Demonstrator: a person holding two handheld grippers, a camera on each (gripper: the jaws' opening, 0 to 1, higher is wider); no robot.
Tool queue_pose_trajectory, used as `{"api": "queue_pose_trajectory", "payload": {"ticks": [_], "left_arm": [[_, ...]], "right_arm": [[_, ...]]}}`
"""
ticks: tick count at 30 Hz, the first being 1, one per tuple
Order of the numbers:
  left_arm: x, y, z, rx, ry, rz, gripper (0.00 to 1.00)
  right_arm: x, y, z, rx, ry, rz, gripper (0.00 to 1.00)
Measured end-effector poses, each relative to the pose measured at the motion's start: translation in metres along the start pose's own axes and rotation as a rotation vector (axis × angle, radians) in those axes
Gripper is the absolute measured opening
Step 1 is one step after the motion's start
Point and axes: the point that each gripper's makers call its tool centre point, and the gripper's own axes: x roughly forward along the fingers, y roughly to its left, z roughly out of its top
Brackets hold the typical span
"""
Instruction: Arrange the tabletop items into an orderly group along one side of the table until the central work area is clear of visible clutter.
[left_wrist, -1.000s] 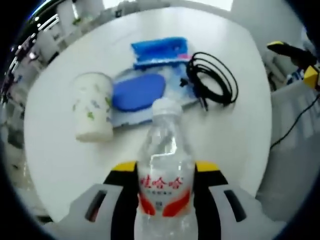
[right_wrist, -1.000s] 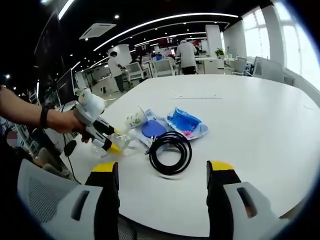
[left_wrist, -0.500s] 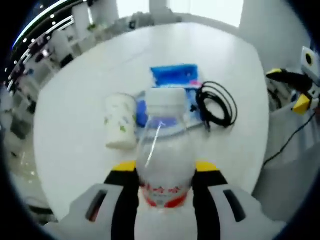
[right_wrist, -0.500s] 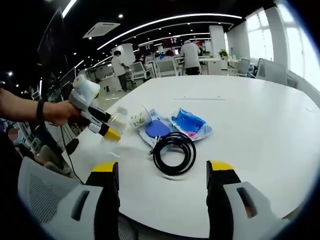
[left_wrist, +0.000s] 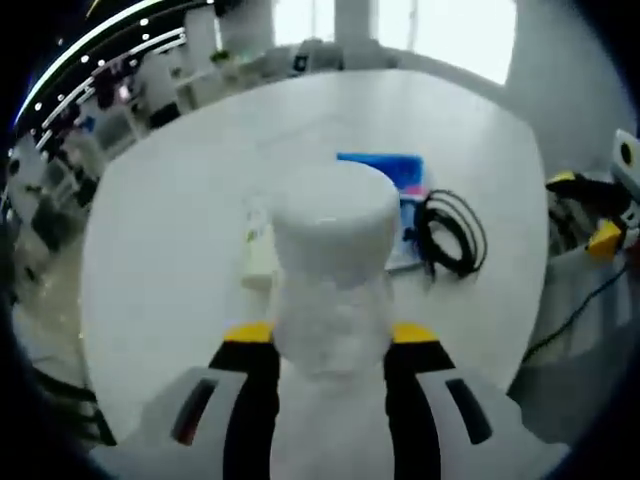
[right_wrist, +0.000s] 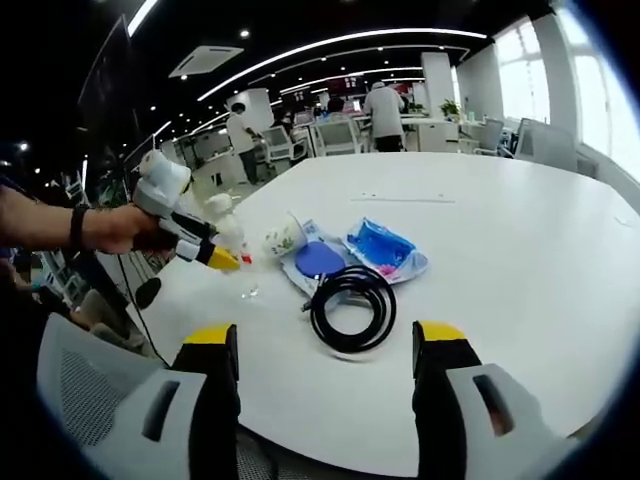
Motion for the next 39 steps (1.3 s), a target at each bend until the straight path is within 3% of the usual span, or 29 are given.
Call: {"api": "queue_pose_trajectory", "payload": {"ticks": [3,4,8,19,21,23,25,32,39], "left_arm": [[0.001,0.001,-0.008,0.011,0.014,0.006,0.38],[0.000,0.002,-0.005,0.016,-0.007,0.011,0.38],[0.003,0.006,-0.007,0.009,0.004,0.016,0.38],[0.007,0.012,-0.006,0.016,-0.032,0.027,0.40],[0.002,0.015,0.006,0.015,-0.119,0.042,0.56],[-0.003,0.008,0.013,-0.008,-0.173,-0.004,0.76],[-0.008,0.005,0.014,-0.021,-0.190,-0.020,0.71],[-0.024,0.008,0.027,-0.046,-0.263,-0.003,0.70],[-0.032,0.005,0.037,-0.033,-0.295,0.004,0.67]], "right_arm": [[0.000,0.000,-0.001,-0.001,0.003,0.001,0.71],[0.000,0.000,-0.001,-0.002,0.004,0.003,0.71],[0.001,0.002,-0.002,-0.009,0.008,0.009,0.71],[0.001,0.004,-0.002,-0.017,0.014,0.016,0.71],[0.001,0.004,-0.002,-0.018,0.012,0.017,0.71],[0.001,0.005,0.000,-0.019,0.006,0.017,0.71],[0.001,0.004,-0.001,-0.023,0.009,0.013,0.72],[0.003,0.006,-0.003,-0.029,0.019,0.017,0.72],[0.003,0.007,-0.003,-0.028,0.022,0.020,0.72]]}}
